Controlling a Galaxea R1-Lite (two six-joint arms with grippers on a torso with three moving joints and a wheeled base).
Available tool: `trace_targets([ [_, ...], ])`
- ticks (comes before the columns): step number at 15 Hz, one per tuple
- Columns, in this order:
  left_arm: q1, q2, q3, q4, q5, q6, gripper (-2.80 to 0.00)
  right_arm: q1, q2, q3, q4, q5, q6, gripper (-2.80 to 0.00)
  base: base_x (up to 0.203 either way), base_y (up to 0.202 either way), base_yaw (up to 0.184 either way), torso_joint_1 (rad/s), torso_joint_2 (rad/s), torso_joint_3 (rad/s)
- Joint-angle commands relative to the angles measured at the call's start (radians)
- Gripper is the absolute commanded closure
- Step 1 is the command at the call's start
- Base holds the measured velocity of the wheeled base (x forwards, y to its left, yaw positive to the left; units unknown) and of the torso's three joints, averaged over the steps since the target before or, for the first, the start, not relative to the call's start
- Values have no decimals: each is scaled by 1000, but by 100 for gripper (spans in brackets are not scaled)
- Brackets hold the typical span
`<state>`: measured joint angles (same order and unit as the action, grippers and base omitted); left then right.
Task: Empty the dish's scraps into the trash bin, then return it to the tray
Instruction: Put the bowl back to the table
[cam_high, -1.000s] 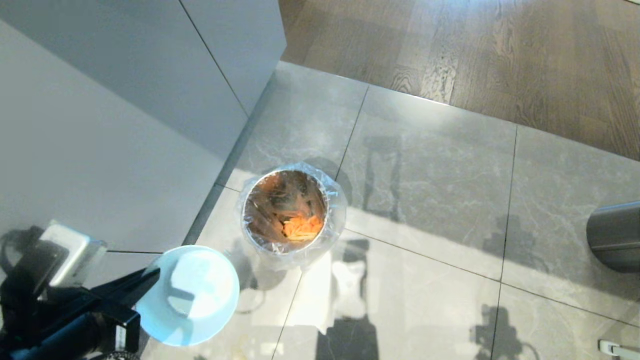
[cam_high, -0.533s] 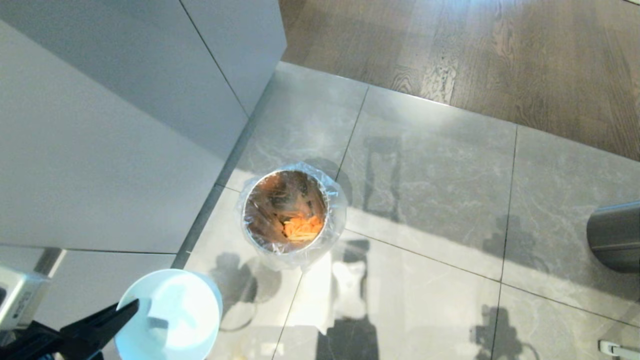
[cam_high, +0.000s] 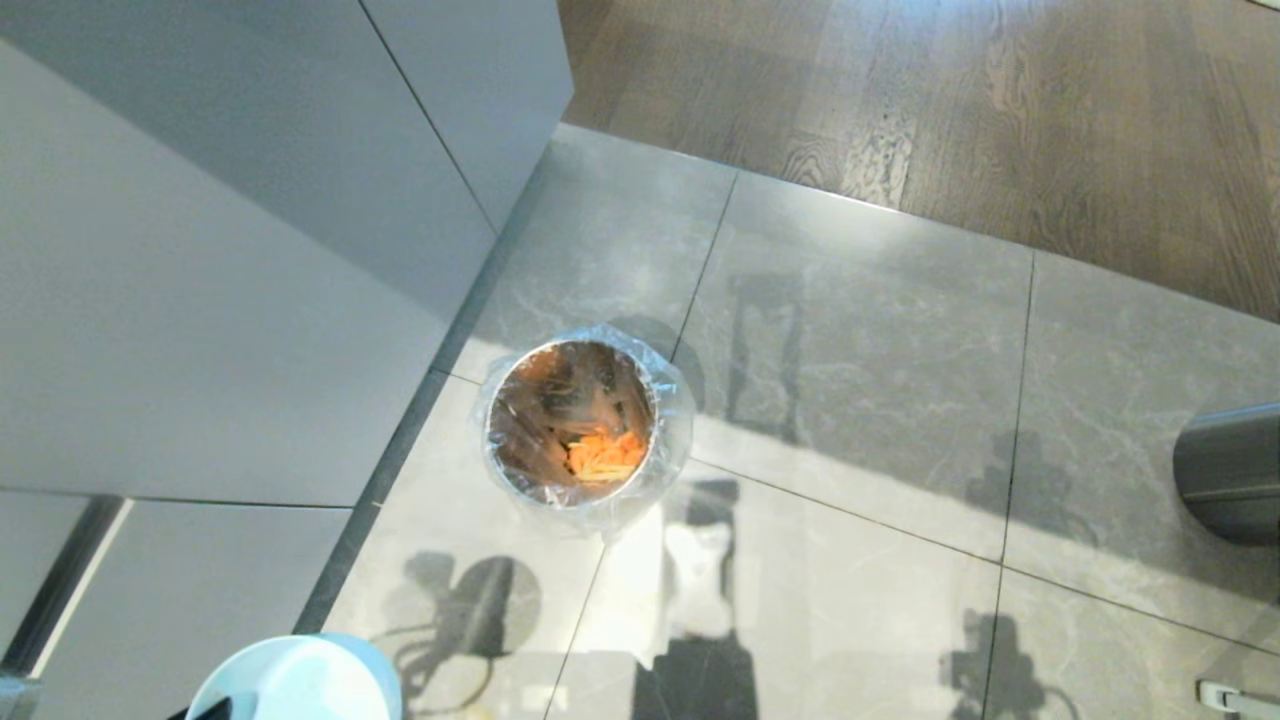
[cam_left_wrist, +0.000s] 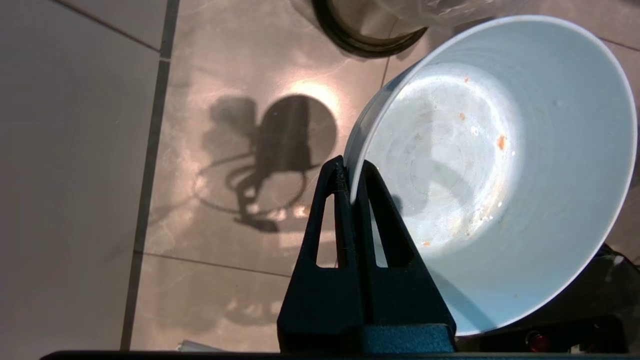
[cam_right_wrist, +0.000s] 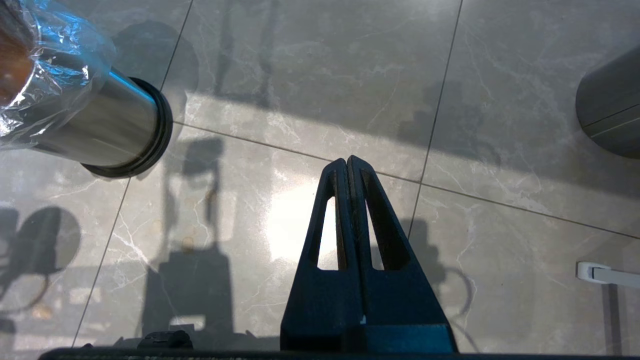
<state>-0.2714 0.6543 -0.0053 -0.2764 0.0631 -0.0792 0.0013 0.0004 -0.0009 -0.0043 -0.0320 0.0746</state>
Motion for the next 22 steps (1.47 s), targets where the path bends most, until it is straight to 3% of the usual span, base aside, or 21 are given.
trace_targets([
  [1,28,-106,5,69,1,3,0,0,0,1,0,0,1,0,0,0,0,0,0,0],
  [8,148,-320,5,242,-37,12,0,0,0,0,0,0,1,0,0,0,0,0,0,0],
  [14,173,-367,5,256,-39,18,0,0,0,-1,0,0,1,0,0,0,0,0,0,0],
  [18,277,-398,5,256,-40,15,0,0,0,0,0,0,1,0,0,0,0,0,0,0],
  [22,286,-484,5,257,-40,15,0,0,0,0,0,0,1,0,0,0,0,0,0,0],
])
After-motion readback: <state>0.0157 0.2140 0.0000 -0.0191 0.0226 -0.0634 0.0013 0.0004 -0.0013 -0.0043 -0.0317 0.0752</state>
